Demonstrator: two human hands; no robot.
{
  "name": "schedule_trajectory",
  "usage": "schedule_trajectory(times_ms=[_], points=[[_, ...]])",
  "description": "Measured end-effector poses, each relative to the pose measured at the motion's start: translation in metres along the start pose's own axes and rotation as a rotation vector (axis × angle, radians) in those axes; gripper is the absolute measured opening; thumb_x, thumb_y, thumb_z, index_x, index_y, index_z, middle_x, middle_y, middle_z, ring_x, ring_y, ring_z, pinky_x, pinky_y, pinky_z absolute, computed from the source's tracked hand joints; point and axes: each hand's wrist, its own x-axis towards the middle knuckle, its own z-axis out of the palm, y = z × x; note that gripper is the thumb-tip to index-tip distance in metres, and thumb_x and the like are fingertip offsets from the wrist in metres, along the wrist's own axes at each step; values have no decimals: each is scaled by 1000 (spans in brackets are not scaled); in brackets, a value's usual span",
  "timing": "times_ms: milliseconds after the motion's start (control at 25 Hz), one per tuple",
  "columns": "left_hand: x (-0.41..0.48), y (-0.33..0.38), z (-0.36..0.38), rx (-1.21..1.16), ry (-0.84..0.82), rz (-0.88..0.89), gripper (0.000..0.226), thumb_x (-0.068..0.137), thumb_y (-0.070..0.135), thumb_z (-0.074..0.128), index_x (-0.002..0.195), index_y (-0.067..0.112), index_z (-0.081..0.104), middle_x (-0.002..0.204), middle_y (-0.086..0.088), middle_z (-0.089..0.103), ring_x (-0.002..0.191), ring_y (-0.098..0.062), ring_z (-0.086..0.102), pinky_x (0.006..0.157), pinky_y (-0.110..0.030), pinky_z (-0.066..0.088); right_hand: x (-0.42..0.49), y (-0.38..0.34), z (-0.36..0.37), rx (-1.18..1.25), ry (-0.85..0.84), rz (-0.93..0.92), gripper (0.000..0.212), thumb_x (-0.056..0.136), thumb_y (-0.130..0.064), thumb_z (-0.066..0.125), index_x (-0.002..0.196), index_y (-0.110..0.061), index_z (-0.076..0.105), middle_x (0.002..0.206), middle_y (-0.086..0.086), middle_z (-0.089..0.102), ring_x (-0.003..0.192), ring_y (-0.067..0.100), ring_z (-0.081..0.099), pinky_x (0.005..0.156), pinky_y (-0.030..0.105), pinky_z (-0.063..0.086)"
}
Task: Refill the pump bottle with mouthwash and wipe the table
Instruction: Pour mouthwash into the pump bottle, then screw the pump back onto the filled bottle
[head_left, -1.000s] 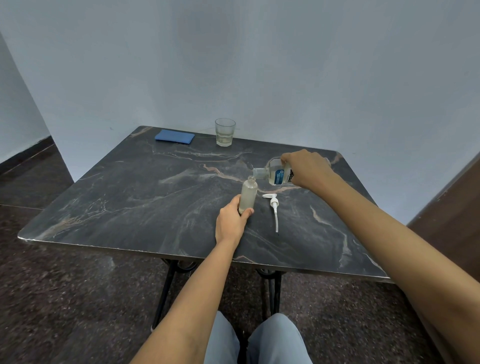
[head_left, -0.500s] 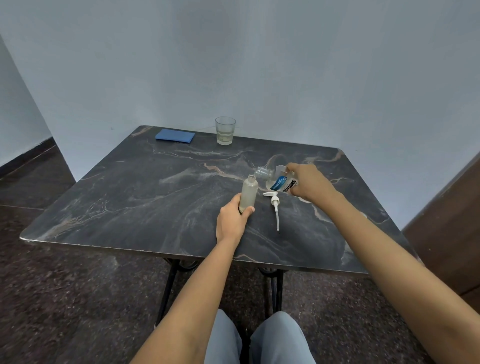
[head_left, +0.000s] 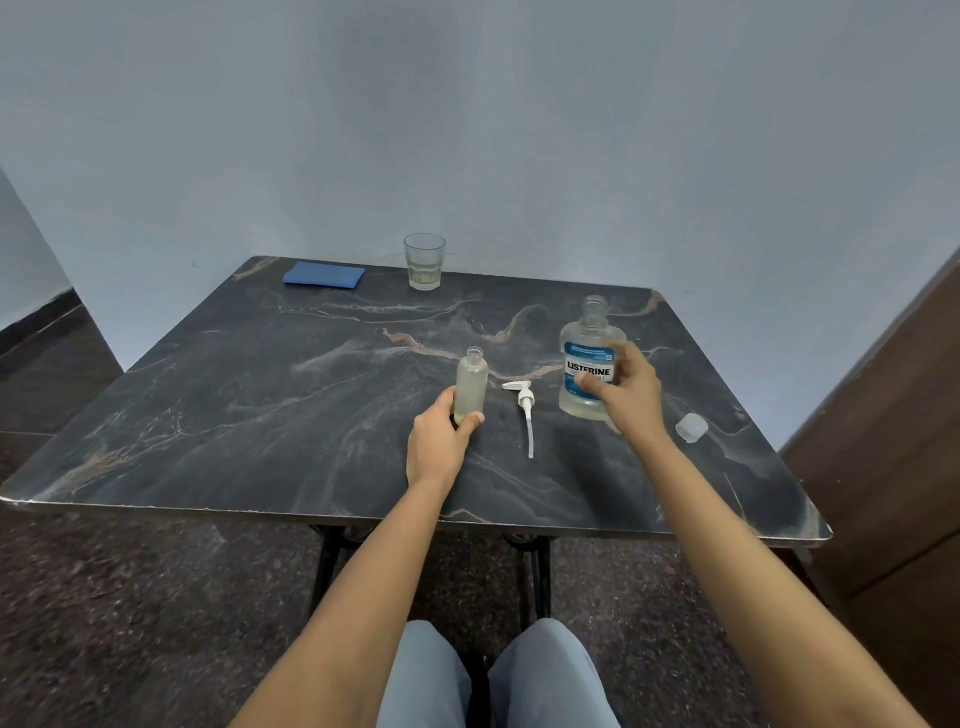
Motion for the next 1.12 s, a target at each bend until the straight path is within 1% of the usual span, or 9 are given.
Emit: schedule_trajectory(times_ms=[160, 320, 520, 640, 720, 760, 880, 1000, 1120], points=[[1, -1, 1, -2, 2, 7, 38, 87, 34, 66, 123, 29, 56, 102, 8, 67, 90, -11, 60, 76, -30, 46, -4, 26, -12, 171, 15, 70, 42, 77, 0, 74, 111, -16, 55, 106, 3, 68, 96, 18, 67, 85, 34, 55], [1, -2, 1, 1, 0, 15, 37, 87, 34, 66, 122, 29, 56, 100, 9, 67, 88, -9, 59, 75, -28, 44, -1, 36, -18, 243, -50, 75, 43, 80, 2, 70, 112, -19, 53, 110, 5, 67, 90, 6, 69, 76, 20, 57], [0, -1, 0, -5, -2, 14, 36, 87, 35, 66, 121, 30, 56, 96, 14, 65, 86, -7, 59, 73, -26, 42, -1, 35, -22, 235, -150, 114, 49, 81, -3, 71, 121, -18, 47, 118, 5, 63, 106, 16, 63, 89, 27, 54], [-1, 0, -1, -8, 3, 11, 37, 86, 35, 66, 122, 31, 57, 92, 18, 62, 84, -5, 58, 70, -24, 40, -23, 29, -19, 71, 172, 21, 66, 75, -11, 78, 130, -13, 42, 130, 1, 50, 118, 13, 49, 102, 27, 40], [0, -1, 0, -6, 5, 9, 37, 86, 35, 66, 122, 30, 57, 95, 16, 64, 85, -6, 59, 71, -25, 42, -47, 24, -6, -56, 472, -231, 51, 77, -14, 72, 121, -11, 48, 120, 2, 49, 109, 15, 49, 93, 25, 41], [0, -1, 0, -6, 4, 10, 38, 87, 35, 66, 123, 29, 57, 97, 13, 65, 86, -7, 60, 72, -26, 44, -58, 20, 6, -120, 514, -369, 37, 79, -13, 67, 113, -11, 51, 111, 2, 50, 101, 17, 51, 86, 26, 44], [0, -1, 0, 1, 5, 14, 39, 87, 35, 66, 124, 28, 57, 102, 9, 67, 89, -9, 60, 77, -29, 47, -59, 3, 46, -424, 113, -475, 20, 86, -13, 55, 106, -12, 58, 101, 4, 55, 93, 23, 55, 77, 30, 46], [0, -1, 0, 2, 9, 22, 38, 86, 34, 67, 123, 28, 56, 101, 8, 67, 88, -9, 59, 76, -30, 48, -28, -8, 80, -793, -209, -149, 36, 93, -20, 50, 129, -13, 52, 119, 17, 52, 111, 35, 48, 92, 41, 43], [1, -1, -1, -2, 7, 25, 40, 87, 34, 67, 125, 27, 55, 105, 7, 68, 91, -9, 59, 81, -33, 51, -4, -13, 96, -908, -328, 27, 34, 94, -22, 51, 126, -12, 55, 126, 19, 52, 118, 36, 47, 95, 44, 44]])
